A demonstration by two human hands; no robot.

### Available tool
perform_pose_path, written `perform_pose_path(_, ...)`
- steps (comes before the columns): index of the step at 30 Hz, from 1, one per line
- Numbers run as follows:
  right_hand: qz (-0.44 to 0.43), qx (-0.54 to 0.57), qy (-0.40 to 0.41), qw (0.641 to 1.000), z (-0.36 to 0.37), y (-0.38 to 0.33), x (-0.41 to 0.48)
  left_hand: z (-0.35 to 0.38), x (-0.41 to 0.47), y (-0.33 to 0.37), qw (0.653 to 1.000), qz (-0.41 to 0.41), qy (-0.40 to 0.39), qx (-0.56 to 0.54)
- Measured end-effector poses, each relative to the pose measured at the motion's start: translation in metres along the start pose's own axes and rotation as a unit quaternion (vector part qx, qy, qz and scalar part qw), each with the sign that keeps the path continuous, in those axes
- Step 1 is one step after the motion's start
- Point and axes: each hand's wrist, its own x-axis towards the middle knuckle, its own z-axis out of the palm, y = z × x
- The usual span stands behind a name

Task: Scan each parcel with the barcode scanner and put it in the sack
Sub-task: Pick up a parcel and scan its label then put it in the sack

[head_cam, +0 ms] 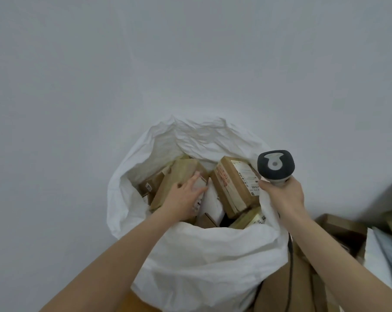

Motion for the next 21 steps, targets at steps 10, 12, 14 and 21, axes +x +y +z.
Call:
perform_pose_path(10,0.053,0.056,0.019,0.997,-0.023,0.009,-0.006,0.015,0.020,-0.005,0.981,-0.077,-0.053,-0.168)
perform_pose_path(12,0.075,0.080,0.032,0.993,-0.035,0.011,-0.013,0.014,0.022,-0.002,0.982,-0.082,-0.059,-0.162)
perform_pose_path(14,0.097,0.101,0.045,0.989,-0.049,0.014,-0.022,0.006,0.026,-0.001,0.981,-0.090,-0.068,-0.159)
perform_pose_path(21,0.183,0.194,0.060,0.962,-0.097,0.037,-0.065,-0.059,0.039,0.060,0.969,-0.101,0.092,-0.208)
